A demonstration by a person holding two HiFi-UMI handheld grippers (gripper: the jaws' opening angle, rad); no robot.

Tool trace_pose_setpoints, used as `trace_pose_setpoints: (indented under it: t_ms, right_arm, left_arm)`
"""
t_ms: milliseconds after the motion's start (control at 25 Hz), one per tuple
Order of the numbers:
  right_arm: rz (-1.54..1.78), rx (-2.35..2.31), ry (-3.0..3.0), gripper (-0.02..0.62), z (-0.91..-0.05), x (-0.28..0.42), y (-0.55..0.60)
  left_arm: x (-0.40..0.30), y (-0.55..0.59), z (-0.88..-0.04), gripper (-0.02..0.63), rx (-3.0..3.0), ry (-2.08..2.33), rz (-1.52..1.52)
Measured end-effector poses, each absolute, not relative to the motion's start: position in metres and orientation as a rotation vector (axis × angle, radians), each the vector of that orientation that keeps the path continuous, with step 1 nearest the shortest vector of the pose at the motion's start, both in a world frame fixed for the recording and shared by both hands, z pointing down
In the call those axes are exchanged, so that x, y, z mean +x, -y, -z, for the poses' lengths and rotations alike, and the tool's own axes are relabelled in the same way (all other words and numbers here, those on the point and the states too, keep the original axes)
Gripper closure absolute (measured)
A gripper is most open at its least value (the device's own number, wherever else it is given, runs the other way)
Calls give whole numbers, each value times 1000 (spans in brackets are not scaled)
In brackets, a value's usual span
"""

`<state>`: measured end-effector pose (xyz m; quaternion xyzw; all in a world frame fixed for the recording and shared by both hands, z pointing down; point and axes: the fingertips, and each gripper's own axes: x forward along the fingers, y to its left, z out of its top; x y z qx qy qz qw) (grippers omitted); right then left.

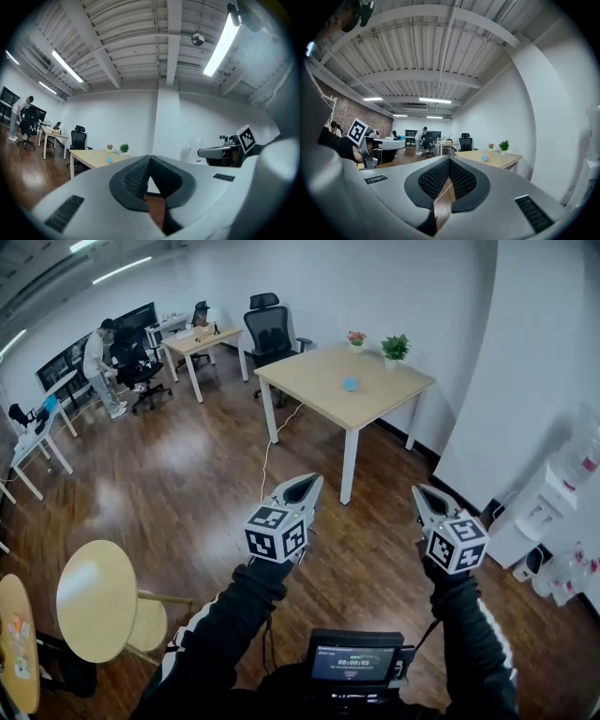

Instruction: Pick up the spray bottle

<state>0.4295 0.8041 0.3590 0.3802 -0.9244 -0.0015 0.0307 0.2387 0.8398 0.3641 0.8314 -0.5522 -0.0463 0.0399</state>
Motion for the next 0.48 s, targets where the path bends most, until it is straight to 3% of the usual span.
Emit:
trace_pose_setpoints:
  t_ms: [160, 480]
  right_arm:
    - [-6, 1171, 2824, 591, -357, 373, -686]
    - [-47, 1160, 2852, 591, -345, 326, -409]
  left_arm:
    - [185, -721, -365, 598, 2522, 1665, 181]
    - [140, -452, -350, 598, 2475, 1706, 129]
